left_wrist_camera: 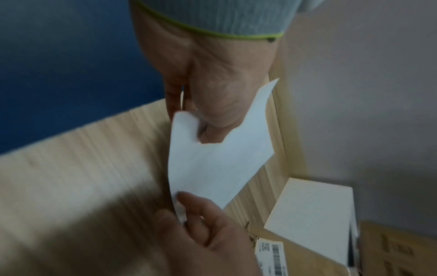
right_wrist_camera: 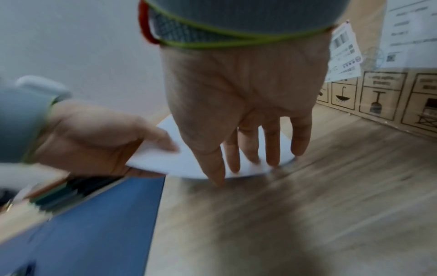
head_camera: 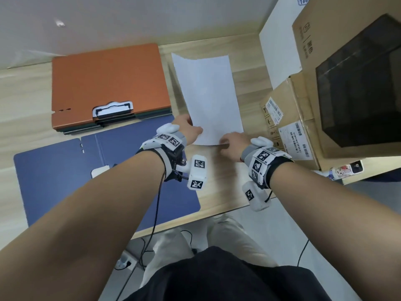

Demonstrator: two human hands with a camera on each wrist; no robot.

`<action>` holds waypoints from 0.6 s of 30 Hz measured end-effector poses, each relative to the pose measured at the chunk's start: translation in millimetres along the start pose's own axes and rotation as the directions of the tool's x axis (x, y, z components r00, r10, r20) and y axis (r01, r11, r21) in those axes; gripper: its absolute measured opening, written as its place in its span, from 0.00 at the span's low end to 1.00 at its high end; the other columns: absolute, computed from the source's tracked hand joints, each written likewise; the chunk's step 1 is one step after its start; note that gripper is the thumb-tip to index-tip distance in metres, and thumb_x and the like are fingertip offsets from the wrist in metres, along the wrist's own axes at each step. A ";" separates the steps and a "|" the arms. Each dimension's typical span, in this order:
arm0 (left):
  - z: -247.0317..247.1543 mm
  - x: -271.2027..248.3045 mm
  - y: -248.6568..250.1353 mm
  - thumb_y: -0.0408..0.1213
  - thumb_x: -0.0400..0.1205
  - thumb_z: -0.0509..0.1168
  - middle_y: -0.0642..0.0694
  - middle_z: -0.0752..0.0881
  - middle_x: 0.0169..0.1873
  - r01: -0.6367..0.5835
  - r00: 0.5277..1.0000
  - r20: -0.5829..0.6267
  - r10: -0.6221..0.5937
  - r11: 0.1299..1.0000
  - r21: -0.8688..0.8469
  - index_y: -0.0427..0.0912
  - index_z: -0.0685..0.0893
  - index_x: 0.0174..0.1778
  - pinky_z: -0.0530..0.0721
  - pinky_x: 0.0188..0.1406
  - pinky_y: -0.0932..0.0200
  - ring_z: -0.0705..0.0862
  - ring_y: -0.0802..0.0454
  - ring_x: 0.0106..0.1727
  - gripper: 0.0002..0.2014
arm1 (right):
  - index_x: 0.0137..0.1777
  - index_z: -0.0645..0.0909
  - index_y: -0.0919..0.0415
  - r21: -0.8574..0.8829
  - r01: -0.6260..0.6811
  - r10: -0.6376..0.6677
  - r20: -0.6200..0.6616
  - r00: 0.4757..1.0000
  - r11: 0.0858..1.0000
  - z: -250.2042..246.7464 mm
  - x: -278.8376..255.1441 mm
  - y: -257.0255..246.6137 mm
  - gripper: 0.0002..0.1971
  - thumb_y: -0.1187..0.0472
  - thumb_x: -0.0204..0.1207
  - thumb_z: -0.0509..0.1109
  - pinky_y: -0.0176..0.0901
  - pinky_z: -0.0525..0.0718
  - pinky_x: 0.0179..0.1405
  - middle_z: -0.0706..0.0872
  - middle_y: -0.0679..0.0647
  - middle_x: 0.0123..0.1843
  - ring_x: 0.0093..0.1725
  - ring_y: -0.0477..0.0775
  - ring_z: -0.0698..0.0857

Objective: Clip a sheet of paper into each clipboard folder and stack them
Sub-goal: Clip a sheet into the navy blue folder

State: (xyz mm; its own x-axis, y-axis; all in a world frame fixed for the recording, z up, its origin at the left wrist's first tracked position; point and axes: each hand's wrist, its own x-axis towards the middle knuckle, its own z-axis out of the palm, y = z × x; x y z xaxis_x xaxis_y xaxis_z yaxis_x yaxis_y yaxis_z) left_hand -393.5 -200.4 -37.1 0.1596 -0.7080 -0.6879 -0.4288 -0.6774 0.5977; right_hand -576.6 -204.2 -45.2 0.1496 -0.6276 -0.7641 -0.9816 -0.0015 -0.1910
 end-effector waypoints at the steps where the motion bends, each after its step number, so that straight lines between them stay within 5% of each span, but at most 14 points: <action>1: -5.5 -5.1 -0.1 0.38 0.74 0.73 0.51 0.86 0.39 -0.037 0.999 -0.006 0.037 0.998 0.059 0.48 0.85 0.49 0.86 0.48 0.51 0.85 0.46 0.42 0.09 | 0.67 0.81 0.49 0.078 -0.015 0.016 -0.016 1.000 0.997 -3.8 -1.4 -1.6 0.20 0.51 0.74 0.70 0.46 0.82 0.60 0.85 0.52 0.64 0.60 0.58 0.84; 3: -14.7 -16.9 3.4 0.31 0.71 0.69 0.54 0.81 0.33 -0.135 0.990 -0.021 0.138 0.986 0.101 0.50 0.80 0.43 0.77 0.38 0.56 0.79 0.49 0.37 0.10 | 0.66 0.79 0.51 0.254 -0.057 0.078 -0.074 0.994 0.965 -13.1 -2.4 0.1 0.23 0.45 0.72 0.73 0.47 0.82 0.59 0.85 0.50 0.62 0.58 0.57 0.84; 5: -31.3 -33.7 1.8 0.24 0.70 0.68 0.57 0.81 0.37 -0.244 0.969 -0.014 0.246 0.965 0.096 0.53 0.81 0.47 0.73 0.38 0.62 0.78 0.55 0.38 0.18 | 0.73 0.72 0.53 0.450 -0.077 0.137 -0.103 0.985 0.890 -22.5 -1.7 -1.3 0.35 0.40 0.69 0.76 0.50 0.80 0.64 0.81 0.51 0.66 0.62 0.57 0.83; 8: -67.2 -57.1 -10.4 0.20 0.68 0.67 0.57 0.84 0.35 -0.316 0.948 0.033 0.317 0.949 -0.017 0.54 0.76 0.39 0.72 0.33 0.62 0.78 0.55 0.38 0.20 | 0.77 0.68 0.50 0.708 -0.062 0.141 -0.053 0.989 0.703 -32.6 -0.8 -6.3 0.54 0.30 0.50 0.83 0.59 0.82 0.66 0.81 0.47 0.70 0.66 0.56 0.82; 10: -89.7 -69.2 -26.8 0.20 0.68 0.67 0.46 0.88 0.37 -0.287 0.952 0.064 0.298 0.947 -0.143 0.48 0.78 0.40 0.76 0.35 0.59 0.79 0.51 0.37 0.16 | 0.72 0.76 0.46 0.842 -0.072 0.103 0.020 0.995 0.535 -29.8 3.9 -9.9 0.50 0.31 0.47 0.85 0.64 0.83 0.64 0.86 0.47 0.66 0.65 0.57 0.84; 13: -109.7 -74.3 -53.8 0.26 0.65 0.68 0.32 0.90 0.51 -0.190 0.976 0.067 0.206 0.964 -0.187 0.36 0.81 0.54 0.85 0.47 0.46 0.88 0.42 0.45 0.20 | 0.72 0.78 0.55 0.923 -0.094 0.015 0.095 0.995 0.374 -29.5 -5.3 -29.6 0.42 0.44 0.58 0.86 0.65 0.85 0.60 0.88 0.55 0.65 0.62 0.61 0.87; 16: -125.9 -77.2 -94.1 0.30 0.67 0.66 0.41 0.89 0.53 -0.039 0.999 -0.031 0.037 0.997 -0.072 0.45 0.81 0.54 0.86 0.57 0.44 0.88 0.38 0.56 0.19 | 0.66 0.81 0.60 0.899 -0.050 -0.010 0.060 0.998 0.435 -20.0 -9.6 -62.6 0.27 0.51 0.70 0.81 0.56 0.89 0.46 0.90 0.56 0.59 0.56 0.60 0.90; 18: -133.1 -77.1 -127.2 0.29 0.75 0.63 0.45 0.86 0.50 0.128 0.976 -0.175 -0.127 0.992 -0.010 0.50 0.81 0.50 0.84 0.52 0.51 0.85 0.39 0.51 0.13 | 0.63 0.83 0.58 0.843 -0.004 -0.015 0.014 1.000 0.538 -9.7 -10.5 -80.9 0.19 0.52 0.74 0.78 0.56 0.88 0.53 0.90 0.53 0.59 0.56 0.58 0.89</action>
State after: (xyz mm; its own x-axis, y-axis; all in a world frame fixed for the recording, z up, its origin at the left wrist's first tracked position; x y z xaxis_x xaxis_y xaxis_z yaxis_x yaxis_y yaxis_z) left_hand -232.9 -86.3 -5.2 0.3661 -0.6399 -0.6756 -0.3959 -0.7642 0.5093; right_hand -499.9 -205.1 -15.7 0.1656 -0.6168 -0.7695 -0.4290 0.6575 -0.6194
